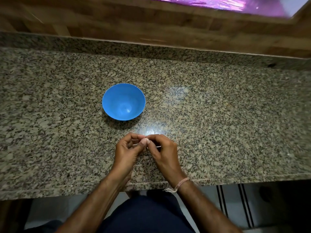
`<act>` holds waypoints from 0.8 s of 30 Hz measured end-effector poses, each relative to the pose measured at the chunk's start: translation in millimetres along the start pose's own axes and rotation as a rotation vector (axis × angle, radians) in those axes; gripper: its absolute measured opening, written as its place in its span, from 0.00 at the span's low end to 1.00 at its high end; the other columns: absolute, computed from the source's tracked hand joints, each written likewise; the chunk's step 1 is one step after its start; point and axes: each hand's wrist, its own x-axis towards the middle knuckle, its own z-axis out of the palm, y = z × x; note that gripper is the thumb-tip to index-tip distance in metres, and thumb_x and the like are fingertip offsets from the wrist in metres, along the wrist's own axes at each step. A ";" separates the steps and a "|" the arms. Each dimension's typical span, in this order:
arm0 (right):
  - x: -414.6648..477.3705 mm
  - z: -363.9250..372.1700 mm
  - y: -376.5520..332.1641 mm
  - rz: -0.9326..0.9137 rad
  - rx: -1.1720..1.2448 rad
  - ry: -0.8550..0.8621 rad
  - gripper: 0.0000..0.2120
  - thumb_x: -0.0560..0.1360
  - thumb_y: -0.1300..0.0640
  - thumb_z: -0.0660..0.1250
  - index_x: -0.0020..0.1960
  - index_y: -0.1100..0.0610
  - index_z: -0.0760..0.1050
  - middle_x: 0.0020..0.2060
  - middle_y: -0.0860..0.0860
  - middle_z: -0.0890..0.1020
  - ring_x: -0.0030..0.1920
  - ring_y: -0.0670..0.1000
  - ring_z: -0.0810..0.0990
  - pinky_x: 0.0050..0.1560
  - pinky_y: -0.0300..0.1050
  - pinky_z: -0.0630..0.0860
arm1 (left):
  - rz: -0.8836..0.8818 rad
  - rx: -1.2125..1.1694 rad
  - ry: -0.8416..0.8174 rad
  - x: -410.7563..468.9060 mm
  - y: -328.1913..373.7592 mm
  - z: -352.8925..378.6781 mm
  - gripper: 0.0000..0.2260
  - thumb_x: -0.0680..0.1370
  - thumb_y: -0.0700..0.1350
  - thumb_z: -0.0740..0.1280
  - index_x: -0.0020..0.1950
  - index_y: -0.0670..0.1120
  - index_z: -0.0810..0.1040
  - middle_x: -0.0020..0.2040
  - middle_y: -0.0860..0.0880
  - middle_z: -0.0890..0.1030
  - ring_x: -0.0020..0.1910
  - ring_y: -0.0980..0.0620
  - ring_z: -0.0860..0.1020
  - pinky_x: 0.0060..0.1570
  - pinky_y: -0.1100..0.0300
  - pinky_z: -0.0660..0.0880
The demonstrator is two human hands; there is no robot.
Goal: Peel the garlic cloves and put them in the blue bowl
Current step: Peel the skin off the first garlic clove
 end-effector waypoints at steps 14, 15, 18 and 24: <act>16.2 -0.9 37.0 0.381 0.237 0.027 0.02 0.76 0.63 0.76 0.48 0.58 0.85 0.42 0.51 0.88 0.44 0.50 0.87 0.48 0.45 0.84 | 0.250 0.706 0.018 38.3 -19.9 2.2 0.06 0.79 0.42 0.73 0.52 0.53 0.81 0.46 0.54 0.83 0.44 0.57 0.81 0.40 0.64 0.77; 17.8 -3.0 39.5 0.413 0.229 0.013 0.03 0.75 0.65 0.77 0.48 0.60 0.85 0.41 0.51 0.88 0.43 0.48 0.87 0.47 0.42 0.84 | 0.320 0.802 0.005 46.3 -19.4 5.5 0.06 0.80 0.41 0.73 0.53 0.52 0.81 0.48 0.54 0.81 0.45 0.60 0.79 0.40 0.69 0.74; 20.0 -5.3 45.5 0.468 0.145 -0.018 0.05 0.72 0.66 0.79 0.45 0.60 0.84 0.39 0.51 0.87 0.40 0.46 0.87 0.43 0.38 0.82 | 0.454 1.039 -0.054 66.7 -21.0 10.4 0.10 0.79 0.37 0.72 0.58 0.49 0.80 0.53 0.52 0.79 0.50 0.57 0.78 0.46 0.70 0.70; 24.2 2.6 46.9 0.431 -0.136 -0.075 0.06 0.73 0.61 0.78 0.42 0.53 0.83 0.37 0.45 0.86 0.39 0.39 0.85 0.46 0.38 0.83 | 0.468 1.079 0.050 37.6 -46.2 -8.4 0.22 0.76 0.42 0.76 0.66 0.49 0.71 0.62 0.49 0.70 0.60 0.49 0.74 0.49 0.53 0.77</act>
